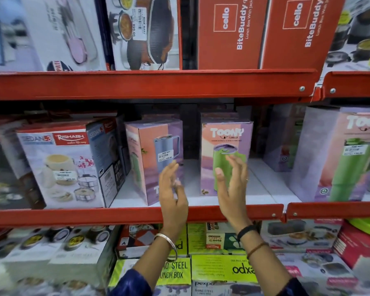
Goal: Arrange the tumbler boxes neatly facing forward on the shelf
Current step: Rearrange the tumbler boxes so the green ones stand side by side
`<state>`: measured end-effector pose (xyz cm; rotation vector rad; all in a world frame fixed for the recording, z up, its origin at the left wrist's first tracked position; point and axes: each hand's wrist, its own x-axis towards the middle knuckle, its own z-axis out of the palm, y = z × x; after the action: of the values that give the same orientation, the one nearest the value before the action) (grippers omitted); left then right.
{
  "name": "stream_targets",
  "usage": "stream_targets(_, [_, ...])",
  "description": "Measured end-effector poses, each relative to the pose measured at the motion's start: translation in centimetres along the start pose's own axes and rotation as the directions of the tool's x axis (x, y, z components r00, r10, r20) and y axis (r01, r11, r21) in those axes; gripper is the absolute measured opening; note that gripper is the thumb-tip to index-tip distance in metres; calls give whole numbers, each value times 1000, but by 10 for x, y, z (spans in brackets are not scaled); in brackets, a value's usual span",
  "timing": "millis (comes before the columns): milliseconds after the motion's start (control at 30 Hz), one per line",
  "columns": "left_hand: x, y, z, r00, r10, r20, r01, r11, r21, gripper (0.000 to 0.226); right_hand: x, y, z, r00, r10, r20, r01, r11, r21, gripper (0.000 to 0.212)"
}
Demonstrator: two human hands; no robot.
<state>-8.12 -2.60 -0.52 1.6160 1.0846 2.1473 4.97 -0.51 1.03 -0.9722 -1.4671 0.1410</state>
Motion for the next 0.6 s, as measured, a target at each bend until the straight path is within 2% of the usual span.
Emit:
stream_targets(100, [8,-8,-30,981,59,-185,-48,997,67,32,-12,-28,28,997,30,72,-40,988,152,40])
stream_targets(200, [26,-15,-60,966,16,-257,24,988,150,34,-24,-49,61,982,111,156,-150,950,272,47])
stream_targets(267, [40,-22,-77,973,-42,-227,86,979,186,43,-29,-58,83,972,149,183,-197,938,286,54])
stream_targets(333, [56,-34,-89,974,-135,-183,163,975,149,47,-30,-66,102,965,181,189,-228,937,265,60])
stream_targets(433, [73,-50,-96,947,-313,-78,315,949,16,49,-34,-76,126,964,210,166,-243,947,210,64])
stream_targets(600, [92,-52,-96,850,-525,53,520,818,-244,57,-43,-80,154,970,222,101,-232,967,106,68])
